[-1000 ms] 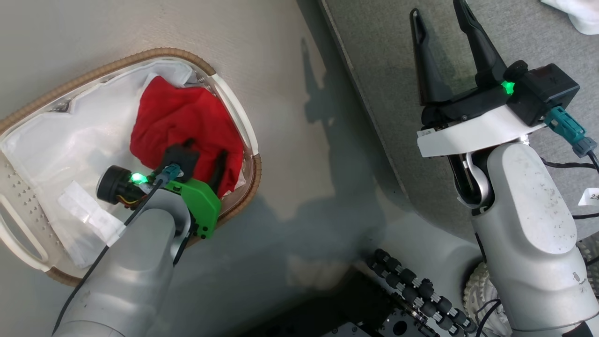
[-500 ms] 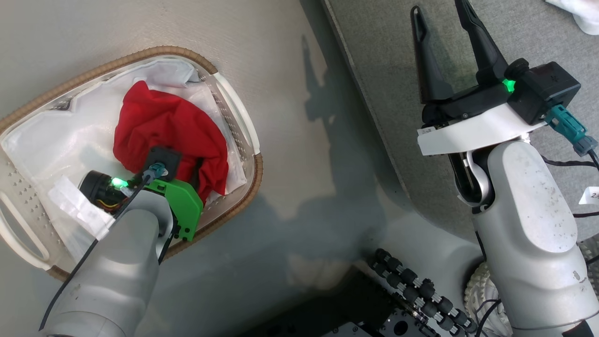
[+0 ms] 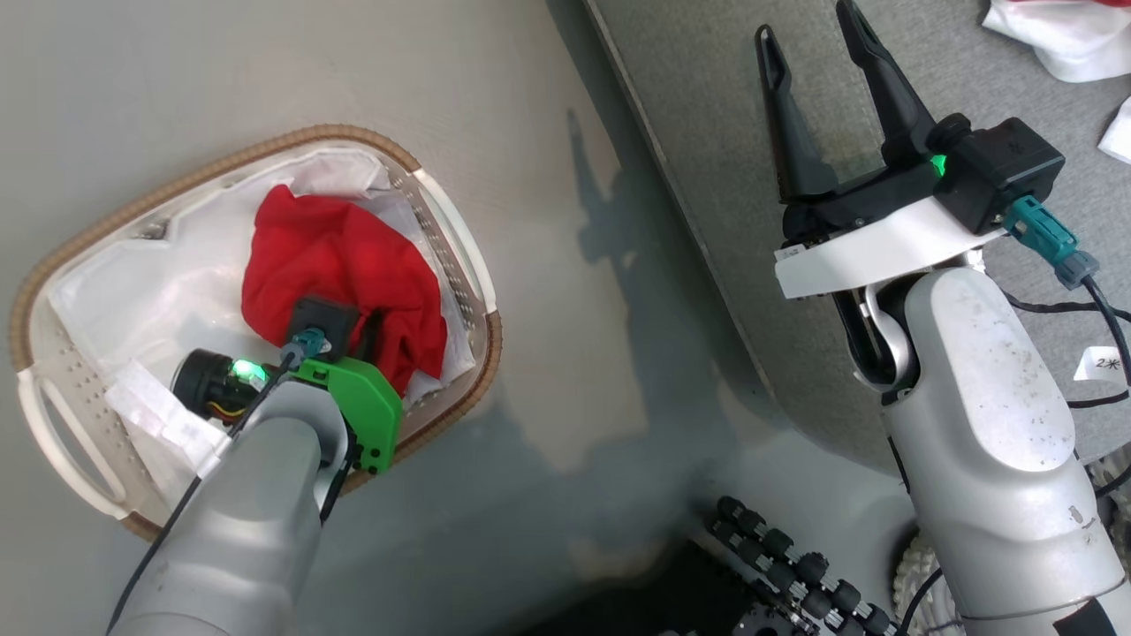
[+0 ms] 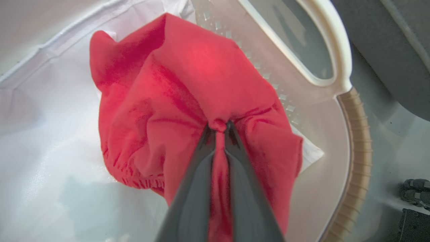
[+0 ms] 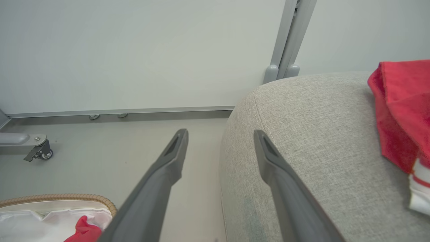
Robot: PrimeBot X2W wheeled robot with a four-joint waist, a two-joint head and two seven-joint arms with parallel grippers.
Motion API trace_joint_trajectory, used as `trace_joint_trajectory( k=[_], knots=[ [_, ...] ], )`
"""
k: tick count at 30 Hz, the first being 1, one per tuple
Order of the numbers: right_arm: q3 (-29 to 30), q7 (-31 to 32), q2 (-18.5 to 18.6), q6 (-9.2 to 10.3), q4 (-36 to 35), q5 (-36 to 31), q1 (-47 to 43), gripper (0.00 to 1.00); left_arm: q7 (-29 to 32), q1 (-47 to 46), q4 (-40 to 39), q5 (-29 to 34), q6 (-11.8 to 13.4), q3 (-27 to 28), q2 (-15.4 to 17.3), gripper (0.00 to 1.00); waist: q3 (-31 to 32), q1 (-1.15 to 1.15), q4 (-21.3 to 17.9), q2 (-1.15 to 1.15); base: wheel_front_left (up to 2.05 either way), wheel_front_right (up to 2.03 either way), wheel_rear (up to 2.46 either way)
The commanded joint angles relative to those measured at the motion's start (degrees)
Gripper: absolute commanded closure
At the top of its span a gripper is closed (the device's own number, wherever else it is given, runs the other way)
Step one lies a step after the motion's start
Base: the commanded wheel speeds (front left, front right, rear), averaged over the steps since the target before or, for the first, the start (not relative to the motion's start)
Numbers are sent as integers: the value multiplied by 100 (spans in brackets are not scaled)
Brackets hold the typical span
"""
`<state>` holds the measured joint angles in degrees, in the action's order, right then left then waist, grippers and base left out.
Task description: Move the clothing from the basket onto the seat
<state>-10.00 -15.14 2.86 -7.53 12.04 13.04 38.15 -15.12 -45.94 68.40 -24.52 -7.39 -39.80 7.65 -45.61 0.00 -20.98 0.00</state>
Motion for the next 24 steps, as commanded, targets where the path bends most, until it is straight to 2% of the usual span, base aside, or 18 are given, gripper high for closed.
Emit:
trace_joint_trajectory(
  k=[1, 12, 24],
  knots=[
    [7, -1, 19, 8, 62, -64, -64, 0, -2, 124, -114, -23, -17, 50, -16, 100, 352, 0, 133, 0, 0, 0, 0],
    [-20, 0, 22, 8, 448, -350, -495, 0, -3, 921, -962, 14, 7, 517, -176, 100, 1457, 0, 574, 0, 0, 0, 0],
    [-26, 0, 23, 8, 769, -334, -1102, 0, -4, 1753, -1901, 327, 24, 1252, -290, 100, 2478, 0, 995, 0, 0, 0, 0]
  ],
)
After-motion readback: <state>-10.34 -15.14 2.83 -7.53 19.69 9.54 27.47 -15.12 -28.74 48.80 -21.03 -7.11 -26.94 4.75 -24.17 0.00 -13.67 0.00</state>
